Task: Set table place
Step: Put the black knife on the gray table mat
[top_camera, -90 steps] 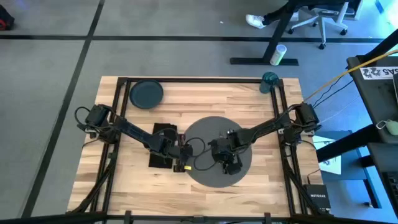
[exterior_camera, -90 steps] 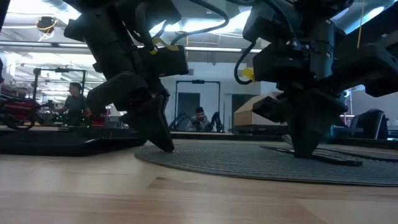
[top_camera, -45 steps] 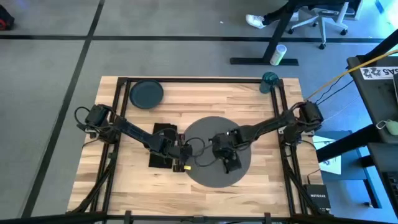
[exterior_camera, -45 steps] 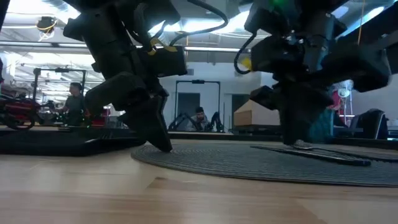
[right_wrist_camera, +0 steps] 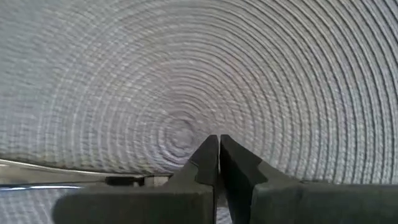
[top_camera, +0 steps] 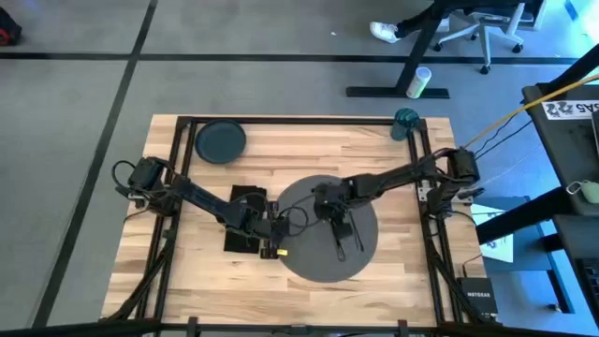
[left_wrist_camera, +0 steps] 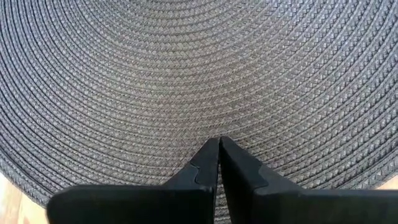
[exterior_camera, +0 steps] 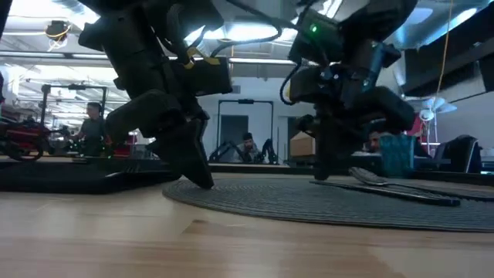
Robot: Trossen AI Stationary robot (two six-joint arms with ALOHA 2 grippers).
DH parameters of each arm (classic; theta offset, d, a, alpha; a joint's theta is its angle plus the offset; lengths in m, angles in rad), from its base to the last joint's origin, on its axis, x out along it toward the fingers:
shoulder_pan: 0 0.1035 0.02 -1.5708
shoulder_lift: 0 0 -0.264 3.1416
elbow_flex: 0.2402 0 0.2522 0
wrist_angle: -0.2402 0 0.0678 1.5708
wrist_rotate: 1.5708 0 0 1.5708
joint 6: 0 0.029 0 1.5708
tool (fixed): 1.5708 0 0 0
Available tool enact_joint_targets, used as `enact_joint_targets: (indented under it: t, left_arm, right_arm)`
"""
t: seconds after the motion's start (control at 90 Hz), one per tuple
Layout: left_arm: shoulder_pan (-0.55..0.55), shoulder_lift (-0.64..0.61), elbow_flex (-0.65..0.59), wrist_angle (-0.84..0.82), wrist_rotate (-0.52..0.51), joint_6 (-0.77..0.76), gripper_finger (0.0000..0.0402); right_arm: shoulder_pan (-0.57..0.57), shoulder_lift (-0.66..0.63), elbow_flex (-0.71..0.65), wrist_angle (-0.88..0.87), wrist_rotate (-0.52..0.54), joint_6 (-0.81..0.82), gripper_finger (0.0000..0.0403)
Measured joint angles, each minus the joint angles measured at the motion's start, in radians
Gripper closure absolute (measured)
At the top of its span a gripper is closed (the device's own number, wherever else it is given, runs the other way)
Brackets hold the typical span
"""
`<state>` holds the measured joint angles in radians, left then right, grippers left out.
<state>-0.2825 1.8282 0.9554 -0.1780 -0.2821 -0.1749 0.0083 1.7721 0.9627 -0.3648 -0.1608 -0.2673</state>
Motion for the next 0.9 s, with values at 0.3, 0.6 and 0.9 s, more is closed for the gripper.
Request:
enact_joint_targets:
  t: [0.3, 0.6, 0.9]
  left_arm:
    - [-0.001, 0.0, 0.0, -0.003, 0.0, -0.001, 0.0402]
    - [-0.006, 0.0, 0.001, -0.016, -0.002, -0.01, 0.0402]
    - [-0.006, 0.0, 0.001, -0.019, -0.002, -0.012, 0.0402]
  right_arm:
    - [-0.01, 0.0, 0.0, -0.057, -0.013, -0.029, 0.0403]
    - [-0.01, 0.0, -0.007, -0.077, -0.008, -0.028, 0.0403]
    - [-0.009, -0.001, -0.007, -0.07, -0.007, -0.028, 0.0403]
